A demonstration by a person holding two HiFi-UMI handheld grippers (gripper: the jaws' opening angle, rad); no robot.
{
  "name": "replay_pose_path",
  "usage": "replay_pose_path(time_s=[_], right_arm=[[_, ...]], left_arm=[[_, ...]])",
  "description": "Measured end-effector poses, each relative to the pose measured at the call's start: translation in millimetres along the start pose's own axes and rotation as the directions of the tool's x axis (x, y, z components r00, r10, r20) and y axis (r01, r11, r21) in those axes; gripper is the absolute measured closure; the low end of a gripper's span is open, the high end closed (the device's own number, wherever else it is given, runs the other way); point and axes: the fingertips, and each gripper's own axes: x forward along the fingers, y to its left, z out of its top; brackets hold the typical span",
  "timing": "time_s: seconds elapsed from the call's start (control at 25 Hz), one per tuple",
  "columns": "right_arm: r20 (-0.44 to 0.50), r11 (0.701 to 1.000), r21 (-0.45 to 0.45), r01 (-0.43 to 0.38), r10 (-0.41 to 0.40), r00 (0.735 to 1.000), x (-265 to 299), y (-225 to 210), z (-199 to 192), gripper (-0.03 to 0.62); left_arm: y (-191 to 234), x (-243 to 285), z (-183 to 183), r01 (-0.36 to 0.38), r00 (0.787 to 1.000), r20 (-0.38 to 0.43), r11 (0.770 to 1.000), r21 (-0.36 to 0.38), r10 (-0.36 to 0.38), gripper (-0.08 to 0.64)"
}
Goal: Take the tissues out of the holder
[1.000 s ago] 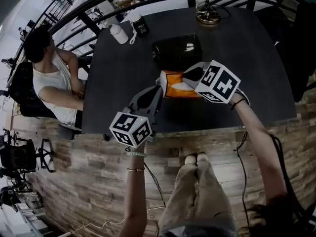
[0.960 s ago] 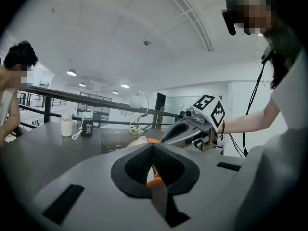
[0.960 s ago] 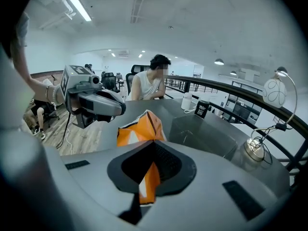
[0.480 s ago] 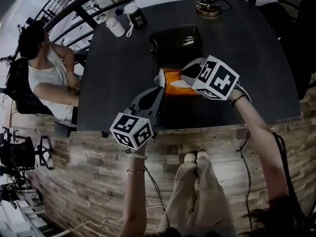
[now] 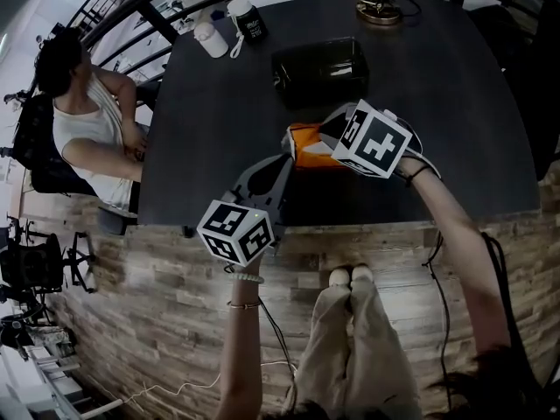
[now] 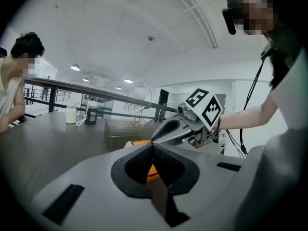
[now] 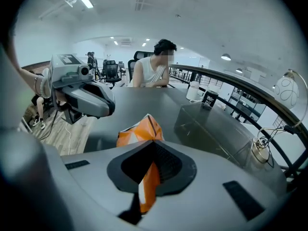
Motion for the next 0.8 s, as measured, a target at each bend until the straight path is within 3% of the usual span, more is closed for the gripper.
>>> replay_pose_path(time_s=[0.36, 0.56, 0.8], right_arm=[[-0.061, 0.998, -0.024, 0.056, -0.058, 0.996, 16, -9, -3, 0.574], [-0.050, 0.997, -0.012, 0.073, -0.074, 0.996, 23, -13, -2, 0.572], [-0.036, 0.995, 0.005, 0.103, -0.103, 0.994, 26, -25, 1, 0.506]], left_arm=[[12, -7, -7, -0.026, 1.000, -0.007, 1.000, -0.007, 0.026, 0.552], [14, -8, -6, -0.026, 1.000, -0.011, 1.000, -0.005, 0.026, 0.552], [18, -5, -2, -0.019, 1.000, -0.010, 1.000, -0.006, 0.019, 0.552]])
